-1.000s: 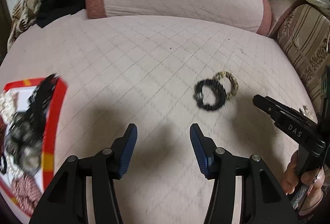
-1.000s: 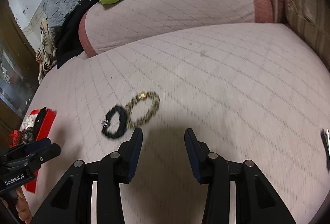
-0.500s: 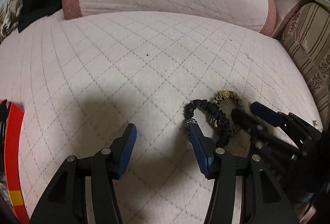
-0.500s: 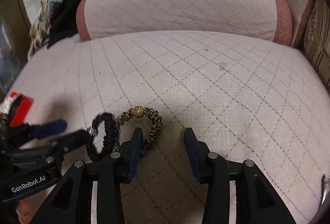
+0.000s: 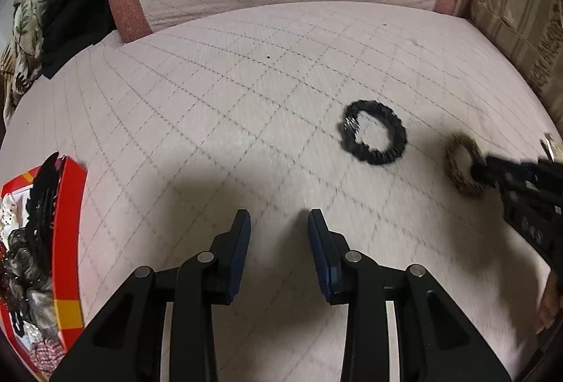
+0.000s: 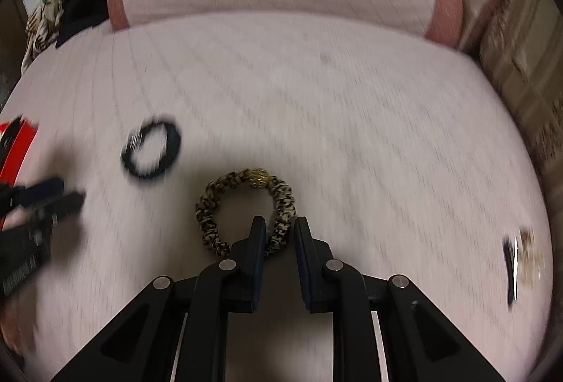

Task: Organize jewelry
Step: 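Grasp the black elastic bracelet with the left tool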

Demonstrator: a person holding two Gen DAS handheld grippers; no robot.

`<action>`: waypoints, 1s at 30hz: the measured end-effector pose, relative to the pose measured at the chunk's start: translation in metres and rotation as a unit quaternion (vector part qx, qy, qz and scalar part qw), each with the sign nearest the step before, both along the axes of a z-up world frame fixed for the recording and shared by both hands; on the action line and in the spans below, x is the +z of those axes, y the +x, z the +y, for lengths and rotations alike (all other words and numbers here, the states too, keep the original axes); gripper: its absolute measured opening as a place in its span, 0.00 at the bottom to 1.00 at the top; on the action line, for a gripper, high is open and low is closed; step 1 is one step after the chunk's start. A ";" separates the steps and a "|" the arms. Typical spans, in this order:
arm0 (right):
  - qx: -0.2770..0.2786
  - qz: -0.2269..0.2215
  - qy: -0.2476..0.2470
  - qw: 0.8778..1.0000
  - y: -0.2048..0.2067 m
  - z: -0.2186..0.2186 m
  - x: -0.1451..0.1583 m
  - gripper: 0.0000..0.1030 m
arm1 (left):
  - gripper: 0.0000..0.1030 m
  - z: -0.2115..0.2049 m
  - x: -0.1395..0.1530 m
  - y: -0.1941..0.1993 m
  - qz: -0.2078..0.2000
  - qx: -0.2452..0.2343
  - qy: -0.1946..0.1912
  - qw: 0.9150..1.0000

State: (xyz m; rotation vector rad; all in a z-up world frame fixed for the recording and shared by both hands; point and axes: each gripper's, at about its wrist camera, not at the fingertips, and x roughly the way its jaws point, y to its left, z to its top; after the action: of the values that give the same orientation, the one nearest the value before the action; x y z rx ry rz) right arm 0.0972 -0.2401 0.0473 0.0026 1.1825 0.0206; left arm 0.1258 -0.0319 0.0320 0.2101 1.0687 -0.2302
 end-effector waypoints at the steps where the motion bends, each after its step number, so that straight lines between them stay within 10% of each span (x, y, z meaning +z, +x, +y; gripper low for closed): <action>1: 0.002 0.008 -0.001 1.000 -0.009 -0.001 0.001 0.18 | 0.32 0.001 0.004 -0.001 -0.003 -0.003 -0.003 1.000; 8: -0.016 -0.007 0.042 0.999 -0.051 -0.014 0.006 0.18 | 0.33 -0.008 0.025 0.018 -0.006 0.009 -0.051 0.999; 28: -0.017 -0.037 0.101 0.994 -0.042 -0.025 0.001 0.30 | 0.47 -0.077 -0.015 0.067 -0.015 -0.024 0.000 1.000; 30: -0.014 -0.042 0.095 0.994 -0.042 -0.022 0.000 0.30 | 0.19 -0.081 -0.014 0.064 -0.011 -0.045 -0.004 0.999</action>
State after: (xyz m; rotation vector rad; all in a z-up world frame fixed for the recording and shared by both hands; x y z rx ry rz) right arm 0.0557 -0.2624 0.0473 0.1843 1.0922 0.1071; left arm 0.1895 -0.1125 0.0176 0.2526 1.0378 -0.3133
